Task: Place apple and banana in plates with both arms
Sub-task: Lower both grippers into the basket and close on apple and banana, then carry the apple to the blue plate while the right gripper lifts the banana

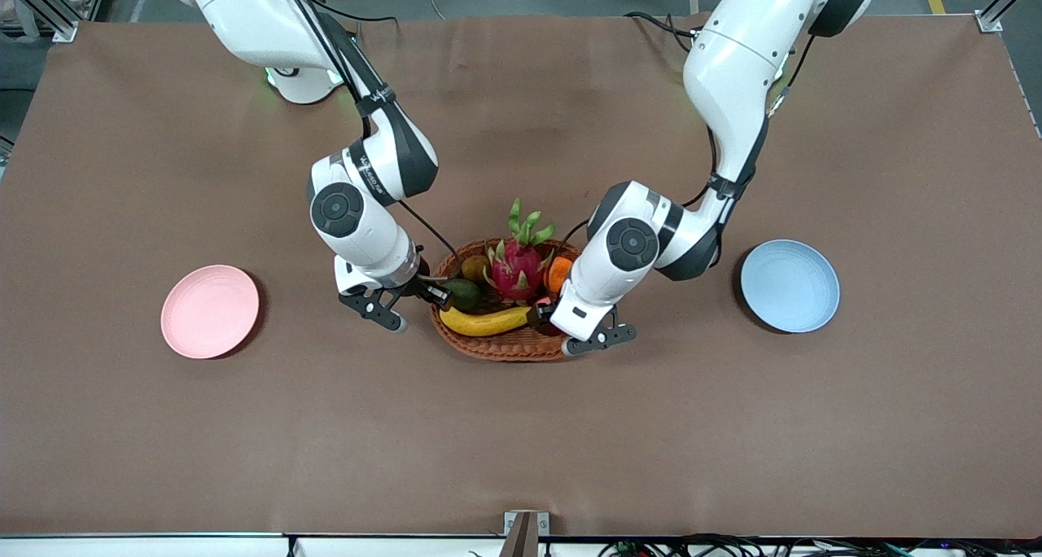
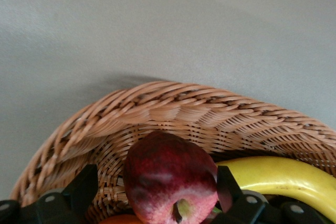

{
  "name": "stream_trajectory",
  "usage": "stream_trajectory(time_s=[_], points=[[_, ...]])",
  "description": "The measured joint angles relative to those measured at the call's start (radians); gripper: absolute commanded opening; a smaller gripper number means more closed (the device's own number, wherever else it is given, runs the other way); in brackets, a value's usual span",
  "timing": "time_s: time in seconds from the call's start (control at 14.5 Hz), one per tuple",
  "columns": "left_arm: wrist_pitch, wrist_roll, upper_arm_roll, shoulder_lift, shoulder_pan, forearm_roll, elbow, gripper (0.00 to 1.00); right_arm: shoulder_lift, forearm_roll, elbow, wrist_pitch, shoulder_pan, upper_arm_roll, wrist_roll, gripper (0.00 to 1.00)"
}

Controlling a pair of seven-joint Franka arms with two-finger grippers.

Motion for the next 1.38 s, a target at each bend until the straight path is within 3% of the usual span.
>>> stream_trajectory(time_s=[0.48,0.76,1.04,1.24,1.38], points=[[0.002,0.000,0.000,0.015,-0.016,0.000,0.002,0.98,0.012,0.000,-0.008,0.044,0.010,0.000,0.000,0.58],[0.005,0.001,0.000,0.032,-0.017,0.000,0.003,0.79,0.027,0.000,-0.008,0.060,0.014,0.000,0.000,0.51],[0.005,0.001,0.000,0.032,-0.017,0.000,0.010,0.62,0.027,0.000,-0.008,0.061,0.014,0.000,0.000,0.51],[0.006,0.001,0.001,0.031,-0.016,0.000,0.016,0.62,0.027,0.000,-0.008,0.061,0.016,0.000,0.000,0.51],[-0.007,0.001,0.002,0.017,-0.012,0.000,0.028,0.62,0.027,0.000,-0.008,0.061,0.022,0.000,0.000,0.45]])
